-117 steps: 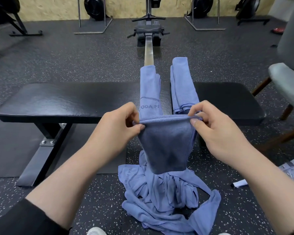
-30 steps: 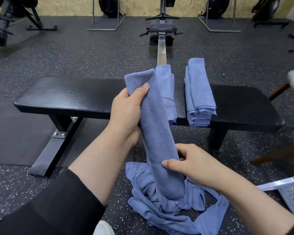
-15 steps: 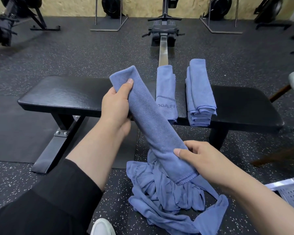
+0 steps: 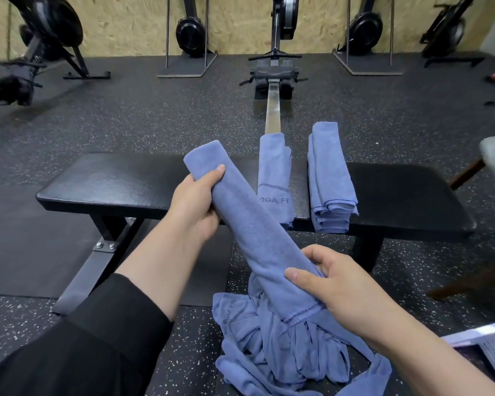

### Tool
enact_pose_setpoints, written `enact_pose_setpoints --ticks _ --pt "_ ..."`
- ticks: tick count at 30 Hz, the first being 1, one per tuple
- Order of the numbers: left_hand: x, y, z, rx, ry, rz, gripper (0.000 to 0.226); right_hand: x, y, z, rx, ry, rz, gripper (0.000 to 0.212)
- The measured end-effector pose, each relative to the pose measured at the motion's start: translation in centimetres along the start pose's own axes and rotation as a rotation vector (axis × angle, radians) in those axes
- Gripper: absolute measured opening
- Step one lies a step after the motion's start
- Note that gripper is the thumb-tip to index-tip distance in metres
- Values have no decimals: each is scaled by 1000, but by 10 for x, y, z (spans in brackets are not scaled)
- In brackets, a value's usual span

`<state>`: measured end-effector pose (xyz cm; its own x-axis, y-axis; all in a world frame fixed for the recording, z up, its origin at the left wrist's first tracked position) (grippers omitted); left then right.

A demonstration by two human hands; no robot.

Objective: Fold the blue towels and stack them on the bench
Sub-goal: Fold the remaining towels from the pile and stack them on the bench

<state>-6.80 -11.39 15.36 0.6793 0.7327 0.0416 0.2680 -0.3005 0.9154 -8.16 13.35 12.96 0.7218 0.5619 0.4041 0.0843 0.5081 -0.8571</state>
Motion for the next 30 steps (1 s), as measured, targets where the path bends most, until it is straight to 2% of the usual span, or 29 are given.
enact_pose_setpoints --ticks 6,11,12,18,22,23,24,26,27,28,30 --pt "-38 -1 -39 -87 -100 16 25 -6 -12 0 -161 -27 17 10" --pt "-81 -1 -83 -194 -206 -11 4 -27 -14 13 -187 173 22 4" --pt "-89 -6 -89 -221 -207 0 7 -32 -14 15 -179 215 22 5" --pt "-137 -30 -111 -299 -237 60 8 -78 -12 13 -163 375 -26 16" --pt "-170 -31 -130 -365 -270 66 6 -112 -22 18 -275 392 -43 35" --pt "-178 -32 -133 -391 -277 72 14 -123 -24 21 -282 394 -39 38" --pt "-189 -35 -136 -446 -302 69 31 -133 -25 24 -244 412 -39 41" --pt "-199 -45 -136 -749 -410 23 70 -149 -24 28 -35 468 -50 52" --pt "-197 -52 -134 -928 -467 -43 77 -153 -23 27 102 488 -50 57" --pt "-194 -60 -130 -1043 -488 -134 73 -156 -21 23 225 500 -41 59" --pt "-184 -79 -119 -1064 -474 -314 59 -157 -19 13 405 526 8 57"
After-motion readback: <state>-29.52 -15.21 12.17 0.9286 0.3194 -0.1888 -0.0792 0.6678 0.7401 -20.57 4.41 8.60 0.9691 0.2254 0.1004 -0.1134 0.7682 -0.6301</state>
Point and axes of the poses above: each hand's wrist, its own x-axis away from the middle knuckle, its own z-axis out of the back of the hand, y = z × x, the point moved 7 cm from there along -x, towards the middle knuckle, and after that the axes turned 14 degrees about -z, right-handed, at the moved point
